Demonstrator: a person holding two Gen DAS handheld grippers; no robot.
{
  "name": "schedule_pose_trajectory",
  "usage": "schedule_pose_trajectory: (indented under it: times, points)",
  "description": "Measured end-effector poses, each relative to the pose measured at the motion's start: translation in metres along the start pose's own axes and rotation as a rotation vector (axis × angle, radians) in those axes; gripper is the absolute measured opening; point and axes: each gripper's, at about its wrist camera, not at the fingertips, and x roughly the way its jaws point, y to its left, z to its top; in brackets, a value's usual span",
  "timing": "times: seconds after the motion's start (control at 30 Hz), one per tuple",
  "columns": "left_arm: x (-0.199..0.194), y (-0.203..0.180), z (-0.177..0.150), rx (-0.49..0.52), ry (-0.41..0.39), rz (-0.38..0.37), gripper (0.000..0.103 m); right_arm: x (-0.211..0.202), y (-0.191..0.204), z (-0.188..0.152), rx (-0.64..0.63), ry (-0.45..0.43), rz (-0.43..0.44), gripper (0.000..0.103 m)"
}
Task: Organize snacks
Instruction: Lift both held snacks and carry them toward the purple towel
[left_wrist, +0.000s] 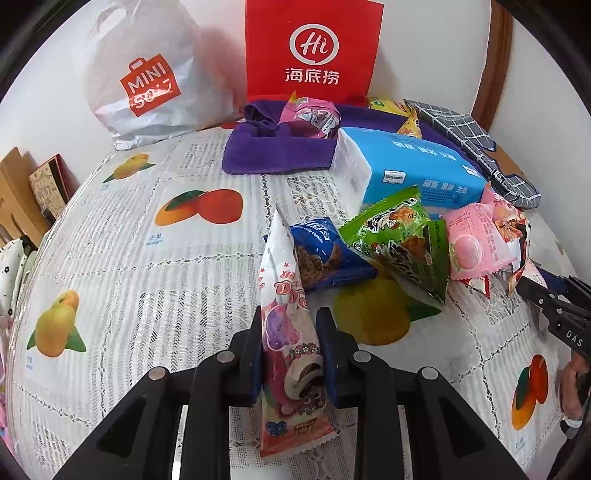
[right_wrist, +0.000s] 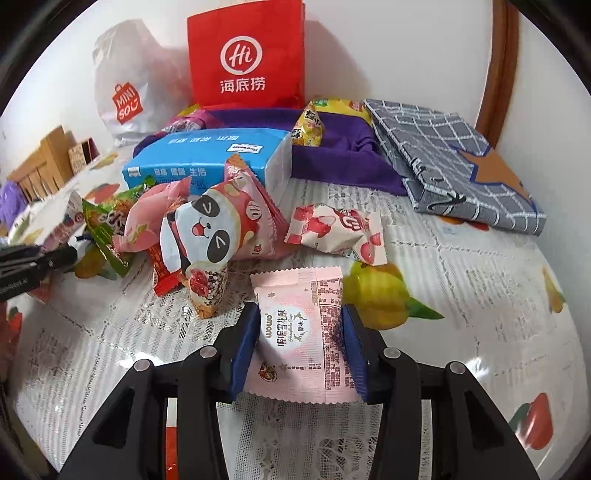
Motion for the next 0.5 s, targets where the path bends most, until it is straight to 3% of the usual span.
schedule_pose_trajectory:
  times: [0.5]
  points:
    - [0.0003, -0.0001, -0.0001, 0.0, 0.001, -0.002, 0.026, 0.0001, 0.0049, 0.0001, -0.031, 0.007, -0.016, 0.046]
